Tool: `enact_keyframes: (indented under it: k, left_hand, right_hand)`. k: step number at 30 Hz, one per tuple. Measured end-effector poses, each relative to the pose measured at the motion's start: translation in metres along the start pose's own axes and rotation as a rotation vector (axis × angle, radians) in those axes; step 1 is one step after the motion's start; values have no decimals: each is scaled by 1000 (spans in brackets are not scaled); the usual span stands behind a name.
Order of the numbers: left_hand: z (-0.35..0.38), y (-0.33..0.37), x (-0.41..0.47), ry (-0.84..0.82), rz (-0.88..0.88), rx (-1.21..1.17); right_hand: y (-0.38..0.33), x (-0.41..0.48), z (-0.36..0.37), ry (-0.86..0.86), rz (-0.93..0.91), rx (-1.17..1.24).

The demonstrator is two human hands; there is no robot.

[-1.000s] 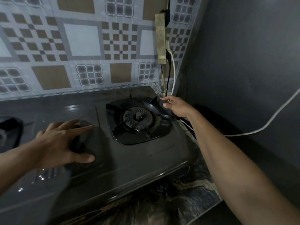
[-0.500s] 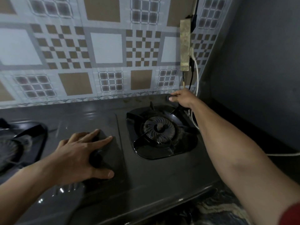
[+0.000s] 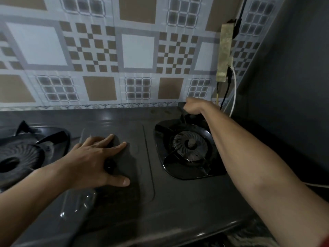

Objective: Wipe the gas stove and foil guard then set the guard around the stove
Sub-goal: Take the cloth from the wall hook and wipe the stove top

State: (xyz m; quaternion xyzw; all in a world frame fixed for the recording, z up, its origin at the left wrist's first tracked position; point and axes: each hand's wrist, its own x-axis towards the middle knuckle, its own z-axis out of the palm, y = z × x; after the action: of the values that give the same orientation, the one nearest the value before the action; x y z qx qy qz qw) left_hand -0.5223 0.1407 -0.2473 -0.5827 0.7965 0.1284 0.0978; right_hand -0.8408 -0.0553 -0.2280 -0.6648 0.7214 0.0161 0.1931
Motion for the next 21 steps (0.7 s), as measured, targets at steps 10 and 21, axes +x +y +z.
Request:
enact_keyframes:
  k: [10, 21]
  left_hand:
    - [-10, -15, 6, -86, 26, -12]
    - [-3, -21, 9, -39, 37, -1]
  right_hand:
    - [-58, 0, 6, -139, -90, -133]
    - [-141, -31, 50, -87, -228, -78]
